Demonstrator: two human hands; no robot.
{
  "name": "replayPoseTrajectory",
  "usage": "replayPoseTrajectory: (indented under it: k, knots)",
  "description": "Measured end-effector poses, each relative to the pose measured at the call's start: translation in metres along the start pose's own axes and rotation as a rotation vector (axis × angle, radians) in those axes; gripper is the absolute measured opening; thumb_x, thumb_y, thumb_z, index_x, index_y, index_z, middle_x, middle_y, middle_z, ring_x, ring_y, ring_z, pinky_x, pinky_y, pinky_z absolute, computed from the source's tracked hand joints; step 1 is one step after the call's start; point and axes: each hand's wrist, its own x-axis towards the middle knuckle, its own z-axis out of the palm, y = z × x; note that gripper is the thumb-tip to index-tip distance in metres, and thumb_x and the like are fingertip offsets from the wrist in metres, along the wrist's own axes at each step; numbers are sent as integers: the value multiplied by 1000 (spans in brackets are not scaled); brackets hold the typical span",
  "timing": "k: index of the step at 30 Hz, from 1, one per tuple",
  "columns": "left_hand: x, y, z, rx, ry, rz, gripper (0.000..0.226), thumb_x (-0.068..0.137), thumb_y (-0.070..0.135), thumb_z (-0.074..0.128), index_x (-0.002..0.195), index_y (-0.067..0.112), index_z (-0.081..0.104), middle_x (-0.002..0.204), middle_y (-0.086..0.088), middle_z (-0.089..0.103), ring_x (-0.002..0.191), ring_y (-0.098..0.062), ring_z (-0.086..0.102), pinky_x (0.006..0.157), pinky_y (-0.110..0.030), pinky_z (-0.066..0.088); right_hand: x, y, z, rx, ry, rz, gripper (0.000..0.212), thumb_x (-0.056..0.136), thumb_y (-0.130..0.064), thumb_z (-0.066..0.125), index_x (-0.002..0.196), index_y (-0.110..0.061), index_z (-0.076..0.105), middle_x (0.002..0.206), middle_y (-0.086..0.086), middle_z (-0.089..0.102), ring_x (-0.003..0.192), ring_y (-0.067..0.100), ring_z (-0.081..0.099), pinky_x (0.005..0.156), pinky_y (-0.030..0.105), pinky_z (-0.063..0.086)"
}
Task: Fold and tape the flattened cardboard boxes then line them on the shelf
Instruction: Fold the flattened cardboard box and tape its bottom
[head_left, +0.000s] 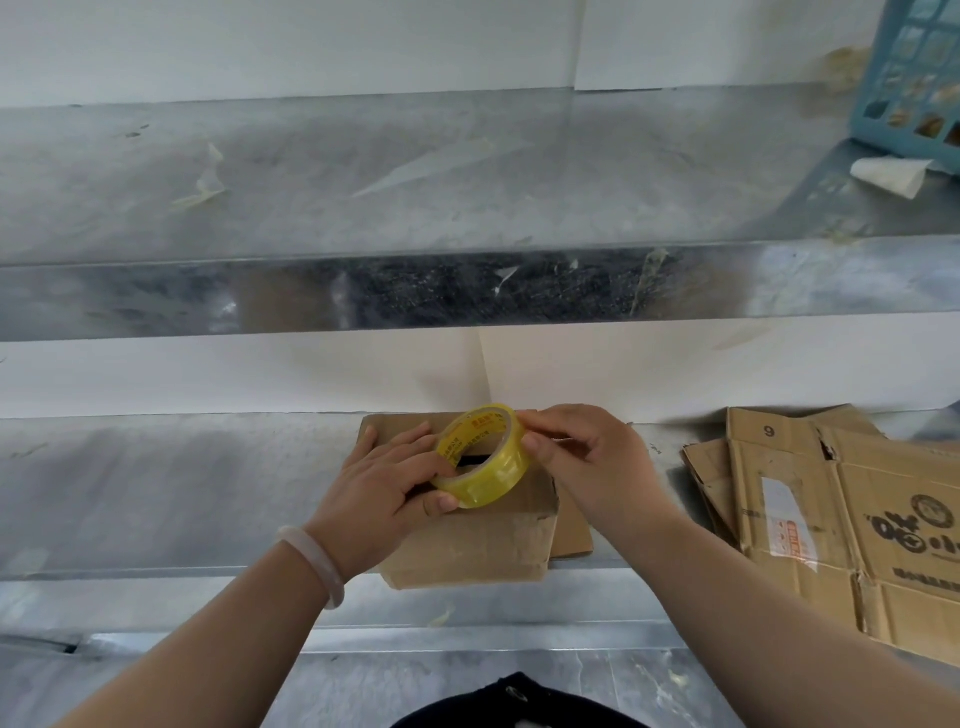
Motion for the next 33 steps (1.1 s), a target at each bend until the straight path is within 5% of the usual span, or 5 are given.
replayPoseTrajectory:
  k: [6,13,20,25,33]
  knots:
    - [0,2,0,-20,19,-4,65,81,80,22,108,37,62,134,26,47,139,0,22,114,-34,2,-5,-3,8,-129,158,-69,15,85,-16,72,86,-31,71,87,-14,67,90,-3,58,74,5,41]
    - [-2,-2,2,-18,-16,-9,56,82,80,25,105,42,58,139,22,47,142,-3,22,118,-48,6,7,-9,2,-343,-114,-21,11,96,-19,53,87,-23,55,89,-15,55,86,-6,49,70,4,35]
    - [5,-2,-5,-115,31,-40,61,81,81,26,105,38,62,123,30,47,132,11,24,112,-51,22,5,-13,-2,112,-30,131,16,89,-20,68,95,-34,69,99,-9,71,95,5,66,90,31,55]
    - [8,-1,-3,-126,63,-46,61,81,81,29,102,36,65,122,25,53,129,12,29,109,-48,28,-4,-15,7,-65,-104,-19,54,75,-34,80,117,-56,54,122,-28,52,115,-4,53,97,22,48]
    - [7,-3,-3,-293,97,-72,53,80,80,38,86,35,66,123,17,61,116,5,41,98,-48,35,-8,-15,23,186,31,104,48,73,-19,84,101,-53,66,110,-27,67,101,-3,65,91,18,51]
